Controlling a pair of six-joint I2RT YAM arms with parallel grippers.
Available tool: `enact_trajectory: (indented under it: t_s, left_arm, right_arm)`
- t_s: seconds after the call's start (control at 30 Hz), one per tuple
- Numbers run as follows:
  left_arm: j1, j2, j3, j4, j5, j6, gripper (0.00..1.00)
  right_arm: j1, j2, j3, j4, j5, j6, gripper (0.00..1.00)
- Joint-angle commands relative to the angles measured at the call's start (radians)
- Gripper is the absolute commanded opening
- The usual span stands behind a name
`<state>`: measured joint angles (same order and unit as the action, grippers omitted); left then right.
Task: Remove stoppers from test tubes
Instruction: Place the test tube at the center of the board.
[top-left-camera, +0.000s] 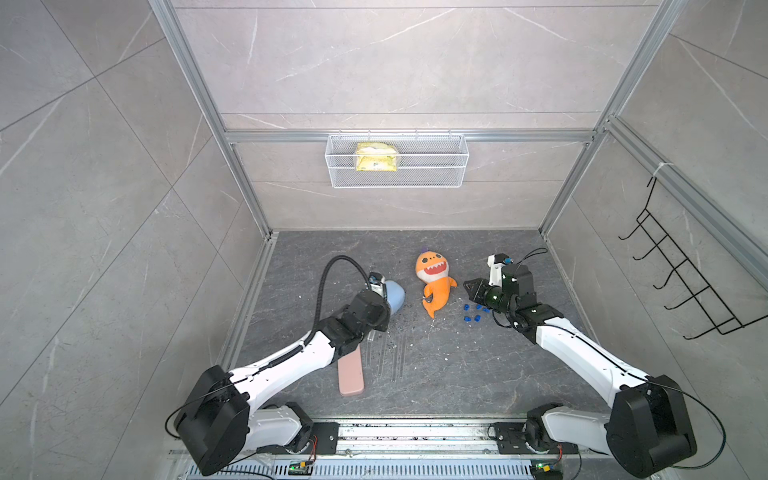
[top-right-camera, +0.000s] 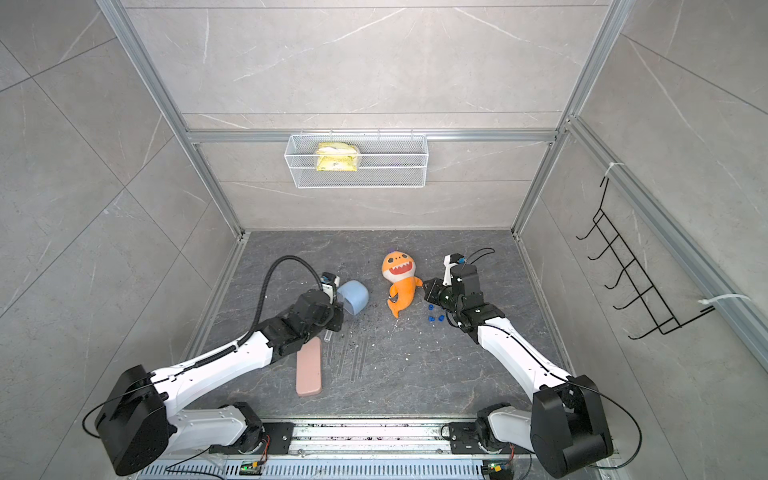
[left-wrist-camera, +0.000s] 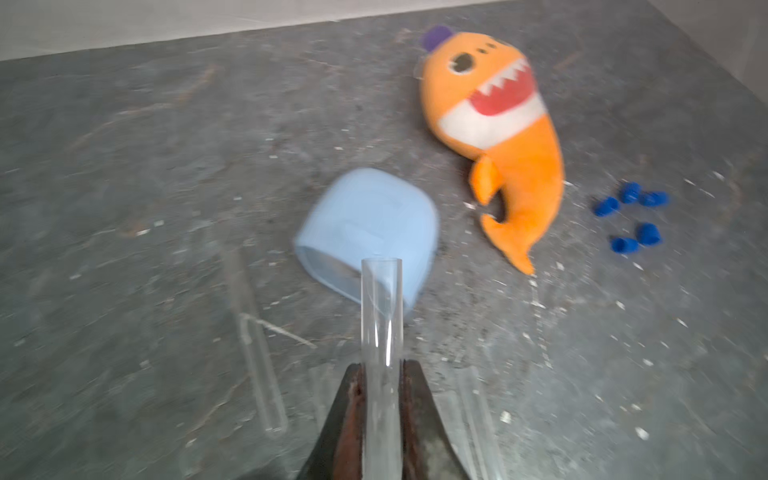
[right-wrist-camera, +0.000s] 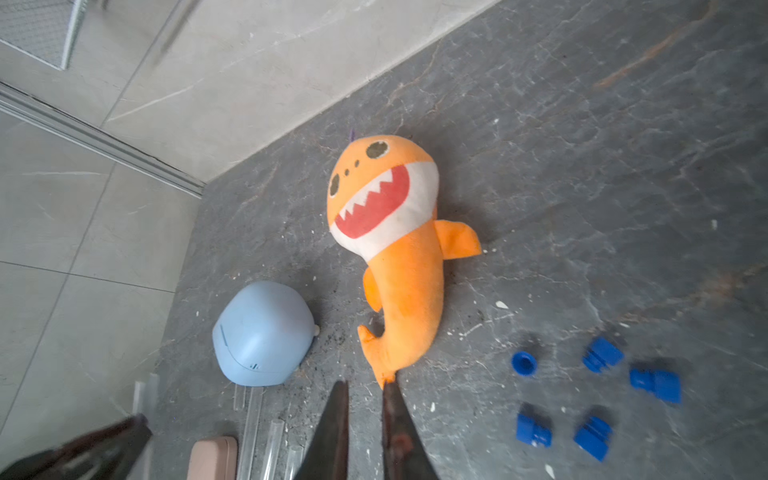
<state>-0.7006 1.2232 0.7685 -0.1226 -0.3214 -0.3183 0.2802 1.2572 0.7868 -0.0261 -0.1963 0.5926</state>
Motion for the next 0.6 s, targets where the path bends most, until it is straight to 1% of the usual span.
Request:
enact_trajectory:
  t_s: [0.0,0.13,0.2,0.3,0.4,0.57]
  left_arm:
    - [0.106,-0.058,-0.032,-0.088,-0.034,-0.019,0.00]
    - [0.263,-0.041,-0.043,-0.068,0.035,-0.013,0.00]
    - [0.332,-0.001,-0.036,-0.043,0.071,-0.012,0.00]
    - [0.410,0.080,-0.008,-0.025,0.109,-0.012,0.00]
    - [0.465,0.170,0.016,0.003,0.141,-0.030,0.00]
    - [0.487,0.310,0.051,0.047,0.142,-0.041,0.00]
  right_arm:
    - [-0.006,-0.024,-0.024,-0.043,0.051,-0.031,0.00]
    - [-0.012,-0.020,-0.042,-0.040,0.057,-0.013,0.00]
    - [-0.013,-0.020,-0.047,-0.041,0.059,-0.008,0.00]
    - [-0.014,-0.031,-0.056,-0.049,0.059,-0.008,0.00]
    - [-0.016,-0.048,-0.066,-0.061,0.061,-0.010,0.00]
    - [-0.017,-0.065,-0.094,-0.062,0.077,-0.008,0.00]
